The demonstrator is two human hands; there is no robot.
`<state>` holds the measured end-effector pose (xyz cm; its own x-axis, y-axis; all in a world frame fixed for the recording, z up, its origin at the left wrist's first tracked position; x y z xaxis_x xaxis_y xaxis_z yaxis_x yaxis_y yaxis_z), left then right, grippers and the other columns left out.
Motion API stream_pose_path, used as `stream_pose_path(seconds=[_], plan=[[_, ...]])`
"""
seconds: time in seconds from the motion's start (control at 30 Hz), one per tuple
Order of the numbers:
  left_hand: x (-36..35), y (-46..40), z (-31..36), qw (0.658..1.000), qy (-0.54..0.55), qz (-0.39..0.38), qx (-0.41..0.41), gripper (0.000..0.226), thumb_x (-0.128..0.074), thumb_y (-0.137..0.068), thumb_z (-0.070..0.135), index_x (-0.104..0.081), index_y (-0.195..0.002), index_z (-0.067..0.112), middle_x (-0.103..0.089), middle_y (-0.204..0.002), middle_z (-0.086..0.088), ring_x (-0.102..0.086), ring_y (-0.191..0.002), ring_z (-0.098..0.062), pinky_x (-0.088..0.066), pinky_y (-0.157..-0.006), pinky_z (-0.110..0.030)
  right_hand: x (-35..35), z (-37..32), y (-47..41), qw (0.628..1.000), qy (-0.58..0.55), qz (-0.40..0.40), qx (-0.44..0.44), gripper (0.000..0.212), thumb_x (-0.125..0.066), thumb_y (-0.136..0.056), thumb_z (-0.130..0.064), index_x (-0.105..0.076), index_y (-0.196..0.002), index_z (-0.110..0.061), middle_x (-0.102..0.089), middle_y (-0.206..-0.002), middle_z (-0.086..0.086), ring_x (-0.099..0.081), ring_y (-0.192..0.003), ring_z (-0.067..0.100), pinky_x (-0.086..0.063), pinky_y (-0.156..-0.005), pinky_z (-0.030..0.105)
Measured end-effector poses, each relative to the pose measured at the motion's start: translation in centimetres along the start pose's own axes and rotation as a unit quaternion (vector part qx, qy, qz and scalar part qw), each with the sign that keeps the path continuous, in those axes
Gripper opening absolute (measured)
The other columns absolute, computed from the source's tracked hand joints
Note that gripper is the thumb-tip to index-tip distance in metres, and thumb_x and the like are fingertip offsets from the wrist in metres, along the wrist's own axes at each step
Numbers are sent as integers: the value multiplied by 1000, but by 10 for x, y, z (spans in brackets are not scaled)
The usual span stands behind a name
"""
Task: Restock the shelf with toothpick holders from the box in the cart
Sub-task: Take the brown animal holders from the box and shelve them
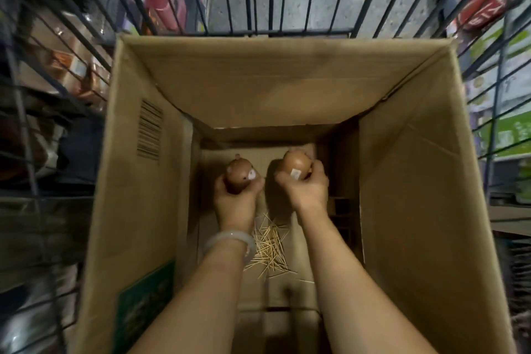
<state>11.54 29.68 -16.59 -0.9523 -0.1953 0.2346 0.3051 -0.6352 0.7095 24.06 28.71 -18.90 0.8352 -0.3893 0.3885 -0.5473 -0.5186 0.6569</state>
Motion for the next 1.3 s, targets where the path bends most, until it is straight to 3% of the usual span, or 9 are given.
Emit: stream_pose_path(seconds=[0.13, 0.3, 0.4, 0.47, 0.7, 0.83, 0.97, 1.07, 1.3], plan=[[18, 38, 5, 998, 51, 2, 22, 60, -76, -74, 10, -48, -126, 23, -59, -108, -2, -58, -90, -18, -47, -81, -31, 12, 8, 55, 999, -14, 14, 30, 66, -79, -70, -27, -48, -128, -21, -49, -116, 4, -55, -102, 22, -50, -80, 35], [48, 93, 14, 998, 55, -26, -35, 51, -78, -73, 12, -53, -115, 27, -64, -105, -4, -64, -92, -19, -54, -82, -36, 38, -8, 122, 991, -100, 21, 82, 57, -79, -71, -23, -45, -117, -25, -56, -104, -4, -58, -86, 7, -45, -65, 14], [67, 135, 26, 993, 56, -52, -89, 58, -77, -74, 10, -48, -124, 16, -62, -106, -3, -62, -88, -13, -53, -69, -21, 61, -24, 165, 983, -108, 24, 149, 49, -80, -69, -24, -48, -107, -28, -59, -97, -5, -60, -87, 14, -45, -69, 23], [85, 169, 32, 988, 71, -63, -120, 59, -77, -74, 8, -45, -123, 14, -60, -98, 1, -59, -81, -7, -49, -60, -13, 81, -33, 202, 975, -112, -1, 191, 44, -78, -72, -22, -52, -107, -25, -59, -92, -10, -60, -81, 9, -43, -64, 16], [202, 317, 4, 959, 65, -116, -250, 44, -80, -70, 8, -52, -99, 27, -63, -93, 6, -61, -68, 9, -45, -57, -9, 141, -2, 368, 934, -129, -102, 316, 39, -75, -76, -12, -59, -109, -24, -65, -97, -8, -60, -80, 3, -48, -66, 17], [295, 393, -36, 945, 39, -95, -310, 51, -87, -61, 11, -52, -94, 29, -64, -97, 4, -61, -70, 8, -47, -59, -11, 147, 39, 472, 904, -90, -186, 375, 43, -74, -78, -10, -58, -114, -27, -68, -99, -11, -63, -86, -2, -49, -71, 16], [381, 451, -69, 935, 49, -72, -345, 51, -87, -62, 14, -54, -99, 28, -65, -102, 3, -64, -76, 2, -50, -60, -14, 140, 61, 564, 873, -49, -241, 421, 41, -80, -73, -18, -61, -109, -27, -70, -99, -4, -65, -93, 15, -54, -79, 32], [439, 483, -90, 930, 73, -33, -358, 51, -87, -63, 15, -56, -101, 27, -67, -102, 4, -65, -80, -1, -55, -69, -25, 126, 65, 623, 857, -4, -249, 452, 45, -86, -63, -30, -61, -100, -33, -63, -104, 6, -62, -93, 18, -50, -74, 28], [554, 527, -111, 912, 153, 60, -375, 54, -89, -56, 19, -57, -99, 27, -68, -98, 4, -67, -83, -9, -52, -64, -21, 71, 62, 723, 812, -11, -373, 448, 48, -83, -67, -10, -54, -103, -23, -64, -98, 1, -61, -66, -5, -47, -56, 12]])
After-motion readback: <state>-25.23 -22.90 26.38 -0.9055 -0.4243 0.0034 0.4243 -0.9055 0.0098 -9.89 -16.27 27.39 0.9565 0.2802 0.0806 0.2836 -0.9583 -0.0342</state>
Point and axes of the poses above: each hand's wrist, its own y-axis away from the middle knuckle, its own x-axis out of the back of the hand, z = x × y, the point moved 3 cm from there along -y, towards the middle knuckle
